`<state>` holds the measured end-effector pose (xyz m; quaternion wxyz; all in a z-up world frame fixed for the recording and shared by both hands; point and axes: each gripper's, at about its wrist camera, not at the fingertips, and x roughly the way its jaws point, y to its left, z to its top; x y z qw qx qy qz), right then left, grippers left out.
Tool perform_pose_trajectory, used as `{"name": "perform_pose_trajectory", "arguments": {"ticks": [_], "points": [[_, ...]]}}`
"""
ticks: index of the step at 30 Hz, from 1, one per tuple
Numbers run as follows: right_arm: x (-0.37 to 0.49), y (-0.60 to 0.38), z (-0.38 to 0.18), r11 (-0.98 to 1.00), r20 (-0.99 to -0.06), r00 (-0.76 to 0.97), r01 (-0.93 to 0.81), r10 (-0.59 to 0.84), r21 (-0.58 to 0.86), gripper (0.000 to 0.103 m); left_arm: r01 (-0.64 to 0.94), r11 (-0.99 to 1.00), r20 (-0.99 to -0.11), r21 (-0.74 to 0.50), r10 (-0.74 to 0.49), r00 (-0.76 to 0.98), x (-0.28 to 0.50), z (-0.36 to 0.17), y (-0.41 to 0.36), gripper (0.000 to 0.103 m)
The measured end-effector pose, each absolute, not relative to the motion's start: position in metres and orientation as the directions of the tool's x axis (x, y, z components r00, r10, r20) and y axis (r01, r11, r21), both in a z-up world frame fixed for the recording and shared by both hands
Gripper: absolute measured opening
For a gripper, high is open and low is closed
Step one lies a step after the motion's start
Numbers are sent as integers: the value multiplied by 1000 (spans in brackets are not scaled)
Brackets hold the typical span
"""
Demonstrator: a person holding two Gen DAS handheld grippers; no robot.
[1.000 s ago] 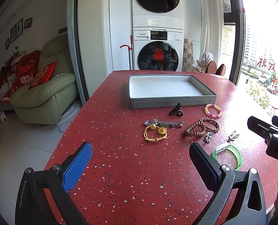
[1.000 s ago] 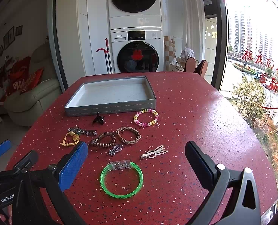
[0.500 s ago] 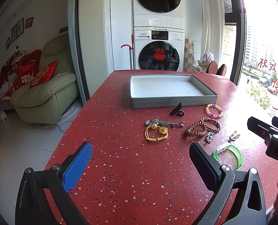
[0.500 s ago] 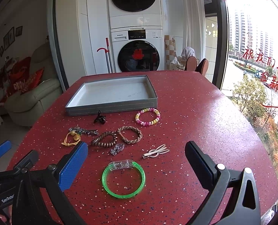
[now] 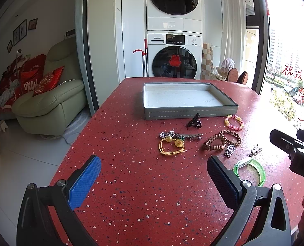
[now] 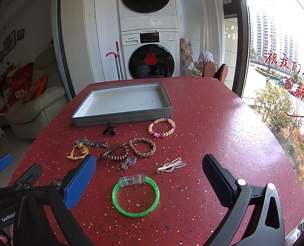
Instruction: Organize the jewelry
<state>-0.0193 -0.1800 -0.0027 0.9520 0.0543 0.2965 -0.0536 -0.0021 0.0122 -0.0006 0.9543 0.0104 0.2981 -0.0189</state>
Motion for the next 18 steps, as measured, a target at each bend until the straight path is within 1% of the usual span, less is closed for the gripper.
{"name": "perform_pose_trajectory", "arguments": {"ticks": [18], "points": [[-19,-179,-2,988,-570,819,132,-65,77,103,39,999,-567,6,-29,823,-3,0,11,103]]}}
